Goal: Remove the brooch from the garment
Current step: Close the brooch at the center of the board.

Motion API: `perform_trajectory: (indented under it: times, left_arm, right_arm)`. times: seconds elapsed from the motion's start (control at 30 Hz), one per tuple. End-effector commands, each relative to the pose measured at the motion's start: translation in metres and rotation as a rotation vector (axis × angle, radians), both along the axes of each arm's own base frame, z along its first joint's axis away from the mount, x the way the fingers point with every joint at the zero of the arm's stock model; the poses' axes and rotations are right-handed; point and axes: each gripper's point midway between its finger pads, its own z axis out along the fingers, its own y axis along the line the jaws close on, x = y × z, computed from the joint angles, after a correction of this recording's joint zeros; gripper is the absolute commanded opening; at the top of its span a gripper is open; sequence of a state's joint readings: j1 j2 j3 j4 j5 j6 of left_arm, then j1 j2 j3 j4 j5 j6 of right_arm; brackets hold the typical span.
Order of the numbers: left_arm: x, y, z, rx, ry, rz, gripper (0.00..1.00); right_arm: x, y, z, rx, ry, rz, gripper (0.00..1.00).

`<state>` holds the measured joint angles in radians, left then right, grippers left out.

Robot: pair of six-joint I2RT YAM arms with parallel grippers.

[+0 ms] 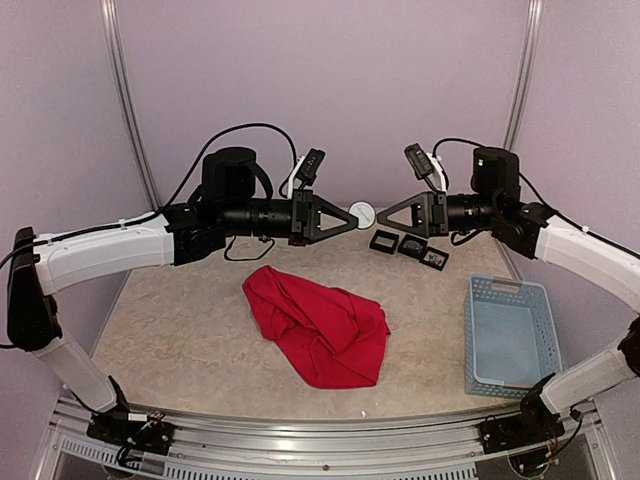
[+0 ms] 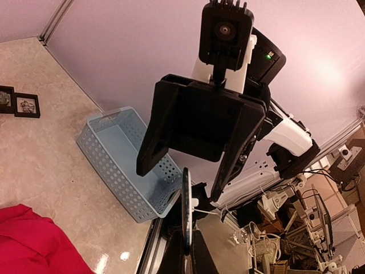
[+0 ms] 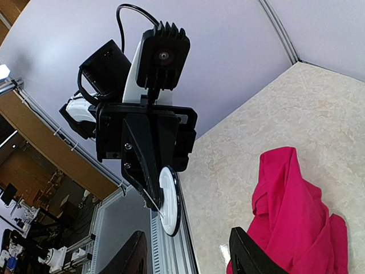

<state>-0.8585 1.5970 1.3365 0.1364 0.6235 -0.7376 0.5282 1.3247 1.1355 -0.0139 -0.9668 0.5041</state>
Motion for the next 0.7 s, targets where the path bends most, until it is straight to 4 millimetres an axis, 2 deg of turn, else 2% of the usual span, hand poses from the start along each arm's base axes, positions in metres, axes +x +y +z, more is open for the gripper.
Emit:
perform_trajectory:
  times: [0.0,0.3,0.67]
  left_arm:
    - [-0.003,0.002,0.005,-0.018,-0.006,-0.014,0.0]
    - [-0.002,0.003,0.005,-0.019,-0.001,-0.012,0.0]
    - [-0.002,0.001,0.004,-0.018,0.002,-0.016,0.0]
  right_arm:
    - [-0.004,0.009,-0.013,-0.032,0.011,0.029,0.51]
    - [-0.01,0.019,-0.013,-0.033,0.008,0.097,0.35]
    - [-0.009,0.026,0.0,0.007,-0.002,0.12,0.37]
